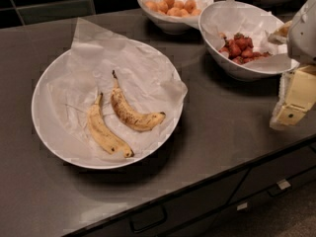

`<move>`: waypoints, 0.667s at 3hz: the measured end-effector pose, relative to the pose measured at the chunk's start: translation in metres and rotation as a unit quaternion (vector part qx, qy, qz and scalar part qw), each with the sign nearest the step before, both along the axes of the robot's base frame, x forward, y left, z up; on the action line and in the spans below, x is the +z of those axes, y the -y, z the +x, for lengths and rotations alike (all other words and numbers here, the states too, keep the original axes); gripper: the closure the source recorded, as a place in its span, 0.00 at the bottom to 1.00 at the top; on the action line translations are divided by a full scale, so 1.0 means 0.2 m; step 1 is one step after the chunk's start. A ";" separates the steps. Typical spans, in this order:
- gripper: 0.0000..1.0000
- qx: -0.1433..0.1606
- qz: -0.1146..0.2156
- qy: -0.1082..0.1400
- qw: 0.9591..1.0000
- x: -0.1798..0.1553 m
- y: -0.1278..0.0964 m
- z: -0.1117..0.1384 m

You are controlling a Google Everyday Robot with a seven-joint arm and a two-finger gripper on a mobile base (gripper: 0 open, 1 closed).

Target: Pick banana from white bowl

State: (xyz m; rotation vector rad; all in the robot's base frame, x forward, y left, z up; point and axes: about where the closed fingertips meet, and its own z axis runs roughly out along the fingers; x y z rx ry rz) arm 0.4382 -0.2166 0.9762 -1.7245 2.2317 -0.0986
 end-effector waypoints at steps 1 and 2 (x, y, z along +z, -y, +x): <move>0.00 0.000 0.000 0.000 1.000 0.00 0.00 0.00; 0.00 0.007 0.001 0.002 1.000 0.00 -0.03 0.00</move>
Offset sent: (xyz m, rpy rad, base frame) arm 0.0020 0.0174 -0.0046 0.0059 0.0114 0.0408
